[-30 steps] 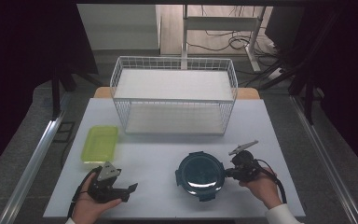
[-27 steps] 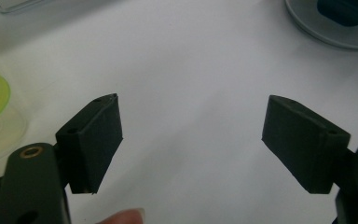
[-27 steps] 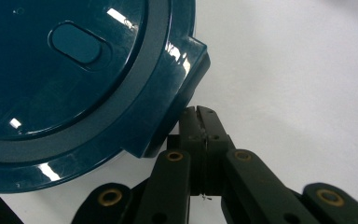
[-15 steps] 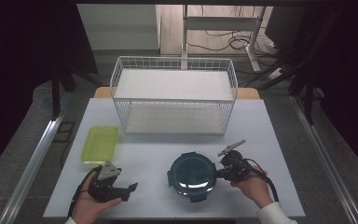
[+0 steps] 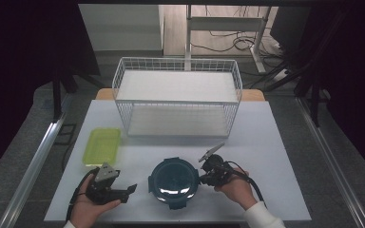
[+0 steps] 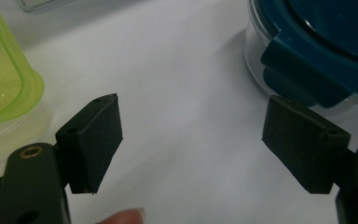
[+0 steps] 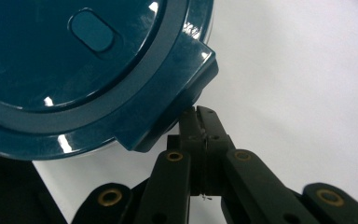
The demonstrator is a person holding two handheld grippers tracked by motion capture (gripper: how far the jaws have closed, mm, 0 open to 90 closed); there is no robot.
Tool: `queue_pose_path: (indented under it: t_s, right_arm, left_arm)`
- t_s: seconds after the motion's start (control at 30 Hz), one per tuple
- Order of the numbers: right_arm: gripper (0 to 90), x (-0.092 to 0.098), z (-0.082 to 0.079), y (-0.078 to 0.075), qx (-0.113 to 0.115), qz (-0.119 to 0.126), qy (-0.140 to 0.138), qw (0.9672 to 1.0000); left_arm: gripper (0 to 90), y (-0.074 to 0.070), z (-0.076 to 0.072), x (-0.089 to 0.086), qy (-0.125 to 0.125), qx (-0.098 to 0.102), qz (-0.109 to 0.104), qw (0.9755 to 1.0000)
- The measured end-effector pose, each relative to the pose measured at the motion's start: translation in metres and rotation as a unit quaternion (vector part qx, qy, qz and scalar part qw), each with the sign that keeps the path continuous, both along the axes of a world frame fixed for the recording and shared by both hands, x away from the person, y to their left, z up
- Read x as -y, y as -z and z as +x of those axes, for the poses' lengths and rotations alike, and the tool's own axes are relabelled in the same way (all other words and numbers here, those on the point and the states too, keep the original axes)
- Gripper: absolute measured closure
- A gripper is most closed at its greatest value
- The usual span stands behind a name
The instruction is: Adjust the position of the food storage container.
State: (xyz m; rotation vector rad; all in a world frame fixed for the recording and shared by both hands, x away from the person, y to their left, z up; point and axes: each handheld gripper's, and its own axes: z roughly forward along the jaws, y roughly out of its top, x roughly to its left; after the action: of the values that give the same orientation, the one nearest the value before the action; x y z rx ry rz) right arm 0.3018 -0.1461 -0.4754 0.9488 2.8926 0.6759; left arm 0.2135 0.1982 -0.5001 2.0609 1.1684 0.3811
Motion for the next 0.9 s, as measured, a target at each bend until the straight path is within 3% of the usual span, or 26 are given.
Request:
queue_pose_path:
  t_s: [0.3, 0.37, 0.43, 0.57, 0.77, 0.83, 0.9]
  right_arm:
    - [89.1, 0.000, -0.001, 0.002, -0.001, 0.018, -0.010, 0.9998]
    - [89.1, 0.004, -0.003, 0.002, 0.009, 0.030, -0.015, 0.9994]
    - [89.1, 0.013, -0.007, 0.003, 0.035, 0.023, -0.011, 0.9991]
    - [89.0, 0.036, -0.014, 0.004, 0.043, 0.060, 0.008, 0.9973]
    - [85.9, 0.061, -0.026, -0.006, 0.082, 0.113, 0.032, 0.9897]
    - [73.6, 0.067, -0.031, -0.005, 0.095, 0.143, 0.032, 0.9845]
    - [55.8, 0.071, -0.033, -0.002, 0.093, 0.169, 0.040, 0.9803]
  left_arm:
    - [20.0, 0.001, 0.001, -0.003, -0.008, -0.003, -0.001, 1.0000]
    - [20.1, 0.001, 0.000, -0.003, -0.011, -0.003, 0.000, 0.9999]
    - [20.0, 0.002, 0.000, -0.004, -0.015, -0.005, -0.001, 0.9999]
    - [20.0, 0.004, -0.001, -0.005, -0.022, -0.007, -0.003, 0.9997]
    - [20.0, 0.004, -0.002, -0.003, -0.025, -0.006, 0.001, 0.9997]
    - [20.0, 0.004, -0.002, -0.003, -0.026, -0.006, 0.003, 0.9996]
    - [19.8, 0.005, -0.001, -0.003, -0.027, -0.006, 0.002, 0.9996]
